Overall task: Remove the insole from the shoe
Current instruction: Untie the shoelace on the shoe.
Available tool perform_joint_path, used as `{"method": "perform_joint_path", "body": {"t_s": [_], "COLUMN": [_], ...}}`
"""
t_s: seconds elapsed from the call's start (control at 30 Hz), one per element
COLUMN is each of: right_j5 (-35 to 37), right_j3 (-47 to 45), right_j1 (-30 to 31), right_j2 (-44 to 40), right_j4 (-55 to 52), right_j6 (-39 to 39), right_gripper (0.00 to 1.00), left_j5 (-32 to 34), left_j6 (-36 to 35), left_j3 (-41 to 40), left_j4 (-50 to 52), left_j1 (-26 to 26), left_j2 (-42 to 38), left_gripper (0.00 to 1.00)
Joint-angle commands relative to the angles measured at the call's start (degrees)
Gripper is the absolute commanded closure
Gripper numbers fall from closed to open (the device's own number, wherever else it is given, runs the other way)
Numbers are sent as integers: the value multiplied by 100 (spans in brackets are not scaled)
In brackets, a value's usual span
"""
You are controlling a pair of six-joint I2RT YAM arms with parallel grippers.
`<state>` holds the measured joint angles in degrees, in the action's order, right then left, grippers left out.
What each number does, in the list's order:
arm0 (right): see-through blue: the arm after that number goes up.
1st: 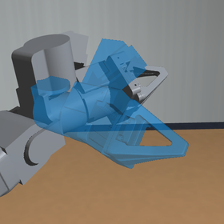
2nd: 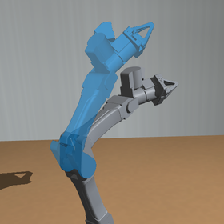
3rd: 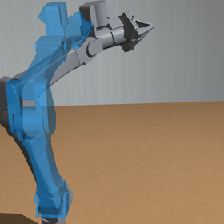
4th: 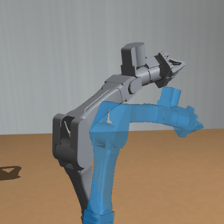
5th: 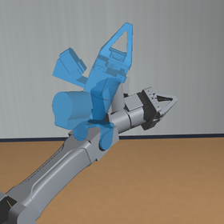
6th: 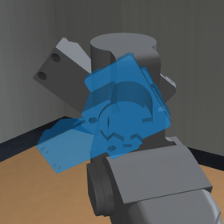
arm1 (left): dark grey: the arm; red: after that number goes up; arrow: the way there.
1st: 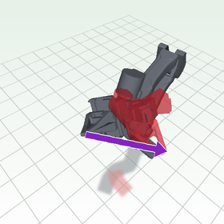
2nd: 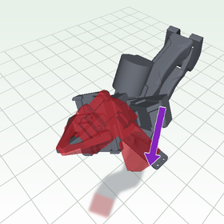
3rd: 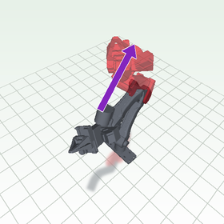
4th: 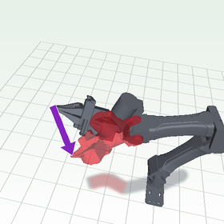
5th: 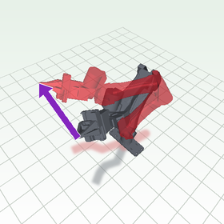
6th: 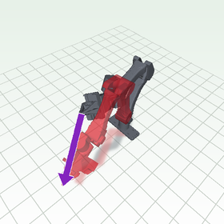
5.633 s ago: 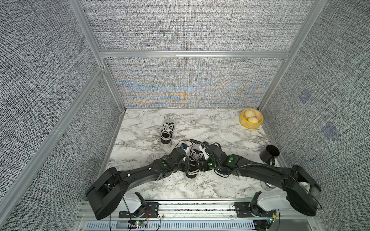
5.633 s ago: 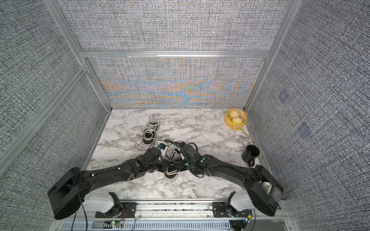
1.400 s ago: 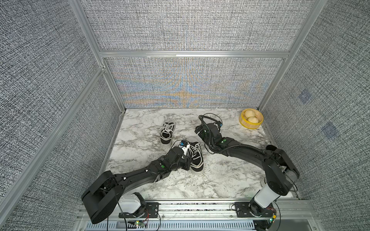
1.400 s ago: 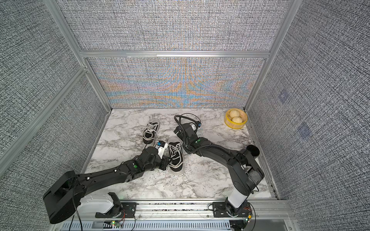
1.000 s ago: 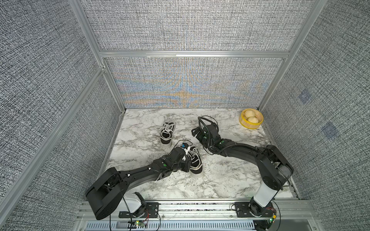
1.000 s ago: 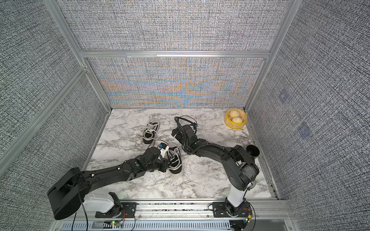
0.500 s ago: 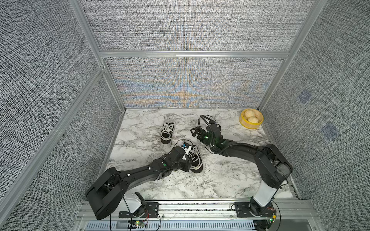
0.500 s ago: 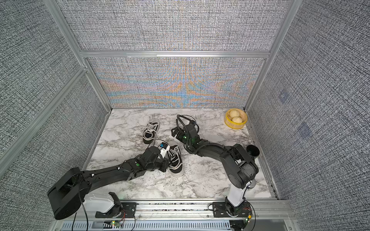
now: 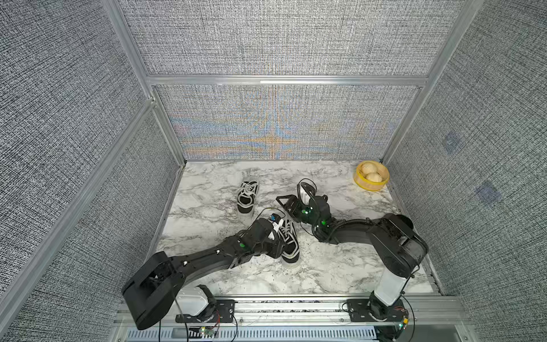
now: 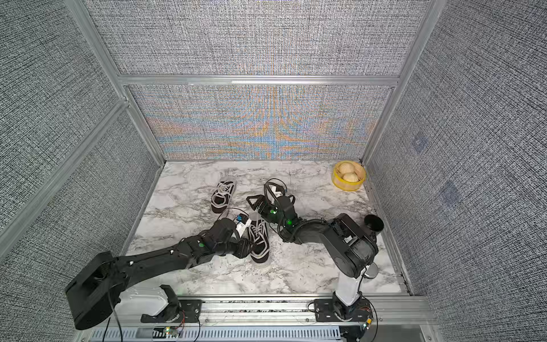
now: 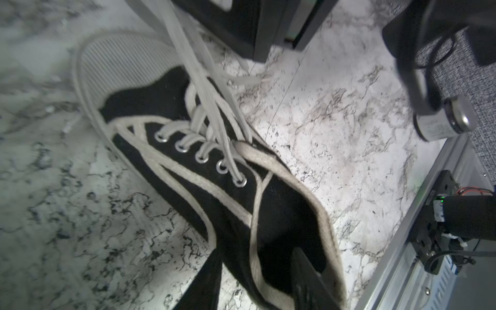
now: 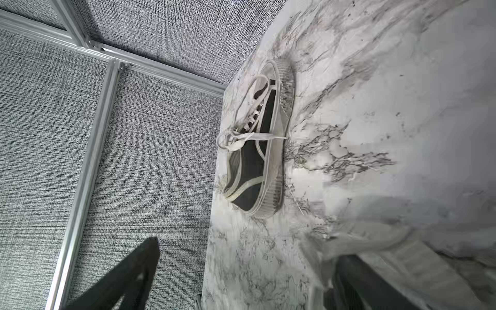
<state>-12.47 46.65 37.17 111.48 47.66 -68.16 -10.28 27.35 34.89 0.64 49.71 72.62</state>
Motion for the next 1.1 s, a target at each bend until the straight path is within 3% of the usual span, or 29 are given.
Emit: {"method": "perform_joint_path", "body": {"t_s": [0.0, 0.13, 0.37, 0.7, 0.77, 0.87, 0.97, 1.07], "right_j5": [-28, -11, 24, 78, 88, 176, 390, 638], "right_j3": [55, -15, -34, 15, 28, 77, 208, 349], "right_j1": [11, 35, 66, 117, 137, 154, 180, 211], "right_j2": [-12, -26, -102, -142, -147, -163, -188, -129], "right_j4": [305, 272, 200, 59, 42, -148, -665, -1134], "right_j6": [-159, -223, -239, -229, -245, -233, -207, -310], "right_gripper": [2, 2, 2, 2, 2, 2, 2, 2], "left_j5": [312, 475, 75, -408, -485, -530, -579, -658], "left_j6": [-86, 178, 857, 1352, 1373, 1391, 1349, 1252], "left_j3": [-25, -120, 253, 587, 701, 755, 721, 703], "left_j4": [160, -206, -1384, -2229, -2241, -2347, -2471, -2524], "left_j1": [-75, -296, -544, -849, -875, -898, -910, -907], "left_j2": [-349, -239, 970, 1843, 2045, 2207, 2150, 2035], "left_gripper": [48, 44, 44, 44, 51, 76, 94, 100]}}
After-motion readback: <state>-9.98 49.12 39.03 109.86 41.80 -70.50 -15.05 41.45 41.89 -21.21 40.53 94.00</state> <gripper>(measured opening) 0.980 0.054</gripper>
